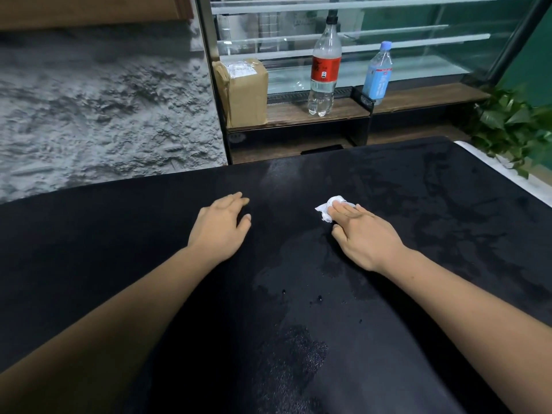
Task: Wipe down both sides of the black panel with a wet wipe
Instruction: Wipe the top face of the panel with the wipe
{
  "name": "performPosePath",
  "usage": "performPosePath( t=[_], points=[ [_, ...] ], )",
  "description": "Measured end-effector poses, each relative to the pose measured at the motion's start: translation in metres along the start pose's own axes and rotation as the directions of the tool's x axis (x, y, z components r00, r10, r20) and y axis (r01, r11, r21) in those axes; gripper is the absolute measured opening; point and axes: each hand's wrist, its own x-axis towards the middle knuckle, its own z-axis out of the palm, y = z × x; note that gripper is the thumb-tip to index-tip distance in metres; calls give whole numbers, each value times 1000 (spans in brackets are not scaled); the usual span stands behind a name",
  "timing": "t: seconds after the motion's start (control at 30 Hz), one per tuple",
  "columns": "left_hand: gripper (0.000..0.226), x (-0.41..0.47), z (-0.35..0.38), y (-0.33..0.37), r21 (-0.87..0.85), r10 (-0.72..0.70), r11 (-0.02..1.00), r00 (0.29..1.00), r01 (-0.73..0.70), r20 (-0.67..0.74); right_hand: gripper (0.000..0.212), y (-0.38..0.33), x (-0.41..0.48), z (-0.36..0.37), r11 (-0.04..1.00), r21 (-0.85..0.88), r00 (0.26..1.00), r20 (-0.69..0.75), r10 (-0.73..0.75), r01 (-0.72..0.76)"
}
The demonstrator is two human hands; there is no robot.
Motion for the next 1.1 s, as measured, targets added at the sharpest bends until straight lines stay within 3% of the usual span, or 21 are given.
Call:
performPosePath(
  t=[0.4,0.8,1.1],
  points=[
    [51,-81,-1,6,10,-54,998,998,54,-25,31,-14,-1,-9,999,-3,998,45,35,-35],
    [52,-89,6,10,58,-102,993,993,105,-64,33,-17,4,-3,990,44,988,74,133,-137],
    [51,-91,6,11,76,-93,992,991,100,-91,35,-63,-23,2,998,57,999,32,-15,13]
  ],
)
